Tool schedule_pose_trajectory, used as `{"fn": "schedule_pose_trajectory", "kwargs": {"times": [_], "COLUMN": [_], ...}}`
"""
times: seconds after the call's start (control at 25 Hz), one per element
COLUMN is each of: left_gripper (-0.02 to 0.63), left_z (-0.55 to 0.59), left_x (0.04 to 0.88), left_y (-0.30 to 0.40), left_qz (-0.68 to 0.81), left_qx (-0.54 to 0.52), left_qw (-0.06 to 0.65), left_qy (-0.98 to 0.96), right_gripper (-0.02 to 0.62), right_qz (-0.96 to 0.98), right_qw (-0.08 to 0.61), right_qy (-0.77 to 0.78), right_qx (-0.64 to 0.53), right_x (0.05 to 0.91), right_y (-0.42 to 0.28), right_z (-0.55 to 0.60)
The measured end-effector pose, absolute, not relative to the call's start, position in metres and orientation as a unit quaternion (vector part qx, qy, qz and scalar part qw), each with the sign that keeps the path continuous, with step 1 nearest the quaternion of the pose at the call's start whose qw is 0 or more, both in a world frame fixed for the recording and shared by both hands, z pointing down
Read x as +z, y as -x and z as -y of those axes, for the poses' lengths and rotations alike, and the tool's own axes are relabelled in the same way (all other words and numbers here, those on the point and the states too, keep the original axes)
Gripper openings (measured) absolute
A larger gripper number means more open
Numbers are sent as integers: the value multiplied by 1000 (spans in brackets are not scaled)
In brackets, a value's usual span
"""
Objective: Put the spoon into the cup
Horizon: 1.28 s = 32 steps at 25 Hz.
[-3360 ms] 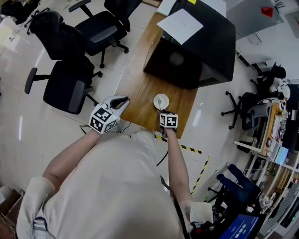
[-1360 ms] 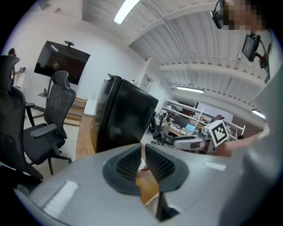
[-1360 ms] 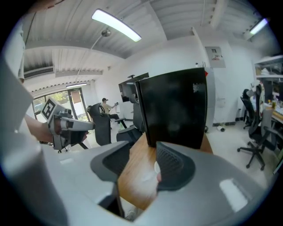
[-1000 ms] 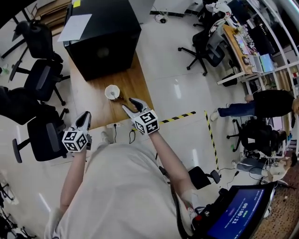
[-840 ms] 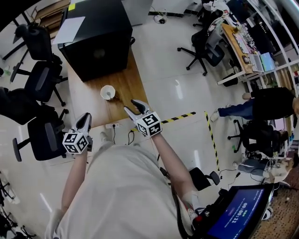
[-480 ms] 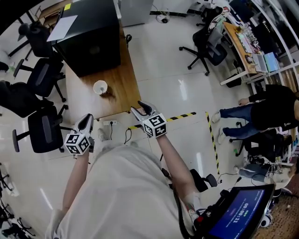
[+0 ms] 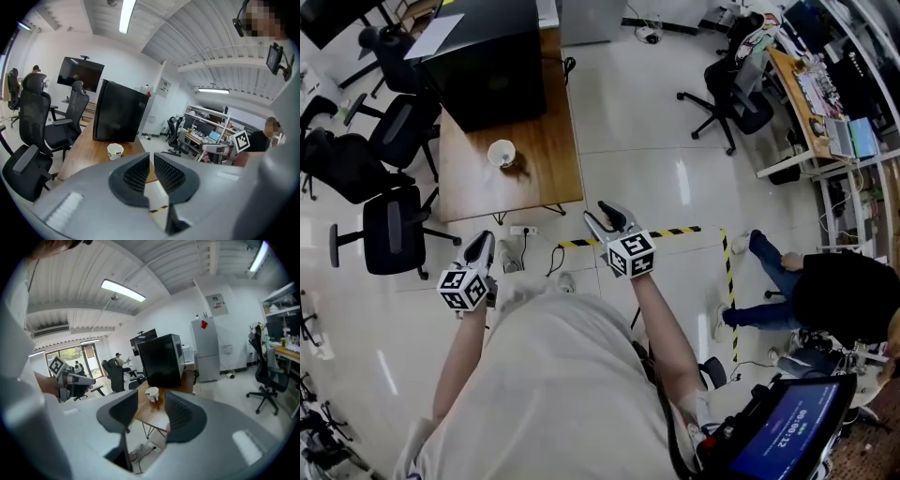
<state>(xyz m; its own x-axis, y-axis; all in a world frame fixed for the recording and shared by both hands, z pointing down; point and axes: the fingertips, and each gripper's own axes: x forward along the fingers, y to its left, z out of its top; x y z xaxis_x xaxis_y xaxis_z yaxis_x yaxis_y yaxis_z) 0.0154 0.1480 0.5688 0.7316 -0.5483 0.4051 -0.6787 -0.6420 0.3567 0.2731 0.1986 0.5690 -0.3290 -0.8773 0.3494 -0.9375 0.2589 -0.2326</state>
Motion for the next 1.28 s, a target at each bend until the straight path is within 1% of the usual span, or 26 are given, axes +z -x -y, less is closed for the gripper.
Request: {"fn": "schedule_pose_trajectory", "kwargs": {"times": [0.32, 0.6, 1.0, 1.16, 1.28], "left_gripper": [6, 6, 6, 6, 6], "left_z": [-178, -186, -187, -180, -171], "left_x": [560, 552, 560, 567, 571], "left_y": [2, 22, 50, 74, 98], "left_qz": [376, 387, 382, 376, 374], "left_qx": [146, 159, 138, 129, 129], "left_qw": [236, 238, 259, 271, 272], "left_qy": [-884, -877, -877, -877, -877], "right_gripper": [179, 170, 170, 173, 176], "right_qz": [783, 769, 760, 744, 743], "right_qw": [50, 23, 70, 91, 93], "right_qy": [-581, -586, -595, -622, -628], "right_qx": [218, 252, 250, 227, 212], "right_x": [585, 602, 615, 609, 599], "right_y": [-293, -281, -227, -211, -191], "right_z": [-223, -231, -224, -216, -213]}}
